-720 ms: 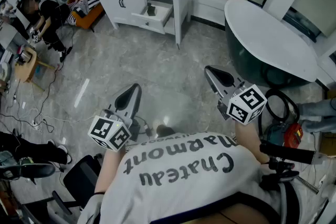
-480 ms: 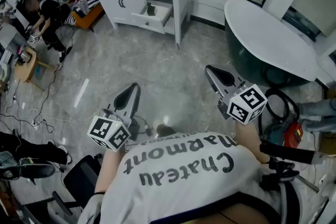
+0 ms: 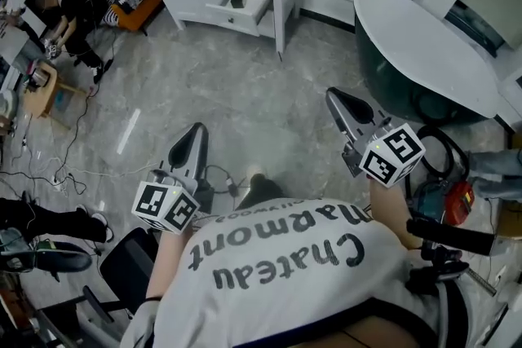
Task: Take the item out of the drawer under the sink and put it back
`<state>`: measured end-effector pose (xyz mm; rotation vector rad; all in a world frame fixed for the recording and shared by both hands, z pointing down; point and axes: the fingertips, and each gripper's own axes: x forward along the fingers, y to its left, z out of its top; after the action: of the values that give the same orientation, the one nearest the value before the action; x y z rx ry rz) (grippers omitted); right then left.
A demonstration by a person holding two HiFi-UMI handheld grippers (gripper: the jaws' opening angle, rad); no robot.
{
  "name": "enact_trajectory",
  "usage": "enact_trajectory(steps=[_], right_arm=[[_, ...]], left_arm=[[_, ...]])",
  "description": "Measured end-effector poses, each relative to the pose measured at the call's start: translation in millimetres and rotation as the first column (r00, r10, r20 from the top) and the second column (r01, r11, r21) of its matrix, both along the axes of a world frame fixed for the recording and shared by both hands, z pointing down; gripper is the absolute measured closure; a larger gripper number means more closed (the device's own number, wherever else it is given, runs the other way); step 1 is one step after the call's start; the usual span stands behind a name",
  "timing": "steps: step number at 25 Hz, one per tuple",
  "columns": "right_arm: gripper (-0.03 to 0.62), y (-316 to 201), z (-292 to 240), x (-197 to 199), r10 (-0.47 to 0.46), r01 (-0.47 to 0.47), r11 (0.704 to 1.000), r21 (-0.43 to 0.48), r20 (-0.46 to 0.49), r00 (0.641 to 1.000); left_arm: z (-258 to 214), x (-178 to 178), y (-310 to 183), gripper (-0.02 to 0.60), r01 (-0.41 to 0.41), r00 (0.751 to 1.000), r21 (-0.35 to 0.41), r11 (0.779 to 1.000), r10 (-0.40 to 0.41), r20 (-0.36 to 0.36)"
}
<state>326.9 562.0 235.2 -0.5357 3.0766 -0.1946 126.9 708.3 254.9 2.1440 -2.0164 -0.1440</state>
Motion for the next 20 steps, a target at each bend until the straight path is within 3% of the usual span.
enact_trajectory(steps=[9,13,20], right_arm=[[0.583,-25,19,-17,0.019,-0.019,1.0,-0.005,-0.049,0.999],[0.582,-57,22,-21,0.067,-0.069,0.997,-0.046,-0.055,0.996],[0.582,-126,7,-53,0.143,-0.144,0.989,-0.033,-0.044,0.989]], left_arm=[[13,-20,-31,0.572,-0.03,0.998,0.004,1.0,0.03,-0.052],[9,-34,-75,0.572,-0.079,0.995,0.015,0.997,0.08,-0.067],[-19,-76,-160,0.572,-0.145,0.988,0.064,0.987,0.148,-0.038]])
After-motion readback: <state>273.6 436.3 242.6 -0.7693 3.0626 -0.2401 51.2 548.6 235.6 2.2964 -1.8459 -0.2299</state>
